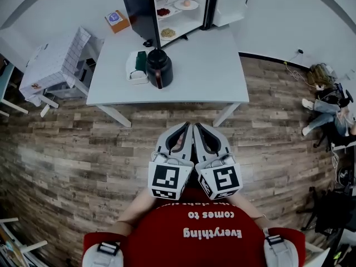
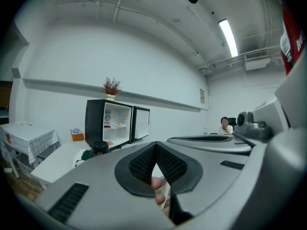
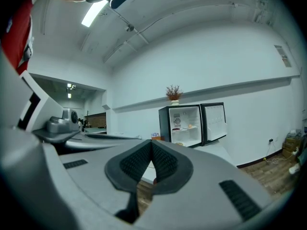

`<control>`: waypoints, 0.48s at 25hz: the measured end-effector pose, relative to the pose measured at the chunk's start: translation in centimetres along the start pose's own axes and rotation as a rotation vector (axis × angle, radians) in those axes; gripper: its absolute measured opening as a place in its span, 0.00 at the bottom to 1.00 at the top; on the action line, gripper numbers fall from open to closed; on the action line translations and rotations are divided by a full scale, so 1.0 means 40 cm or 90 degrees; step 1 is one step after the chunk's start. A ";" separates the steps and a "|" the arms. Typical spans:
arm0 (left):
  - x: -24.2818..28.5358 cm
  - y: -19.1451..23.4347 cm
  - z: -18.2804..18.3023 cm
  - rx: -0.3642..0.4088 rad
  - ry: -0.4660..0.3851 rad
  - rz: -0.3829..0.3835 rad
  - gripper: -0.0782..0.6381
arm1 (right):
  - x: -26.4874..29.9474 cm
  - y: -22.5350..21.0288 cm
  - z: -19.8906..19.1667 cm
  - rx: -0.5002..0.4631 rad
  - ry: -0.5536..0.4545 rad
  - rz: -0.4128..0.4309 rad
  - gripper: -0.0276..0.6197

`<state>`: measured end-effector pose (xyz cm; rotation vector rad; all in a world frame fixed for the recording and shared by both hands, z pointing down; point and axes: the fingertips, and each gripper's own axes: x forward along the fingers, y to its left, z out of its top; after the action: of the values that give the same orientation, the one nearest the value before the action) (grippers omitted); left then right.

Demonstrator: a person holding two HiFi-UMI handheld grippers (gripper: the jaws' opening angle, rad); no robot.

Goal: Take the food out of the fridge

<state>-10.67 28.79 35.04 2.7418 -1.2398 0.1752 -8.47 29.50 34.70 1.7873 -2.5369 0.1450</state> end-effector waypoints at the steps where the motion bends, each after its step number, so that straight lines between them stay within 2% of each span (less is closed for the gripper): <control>1: 0.019 0.010 0.001 -0.001 0.002 0.001 0.11 | 0.018 -0.012 -0.001 0.001 0.002 0.001 0.06; 12: 0.302 0.123 0.048 0.002 0.035 0.035 0.11 | 0.259 -0.207 0.023 0.016 0.021 0.037 0.06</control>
<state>-6.35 16.34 35.37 2.6872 -1.3029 0.2568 -4.15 16.92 35.10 1.7053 -2.5765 0.2073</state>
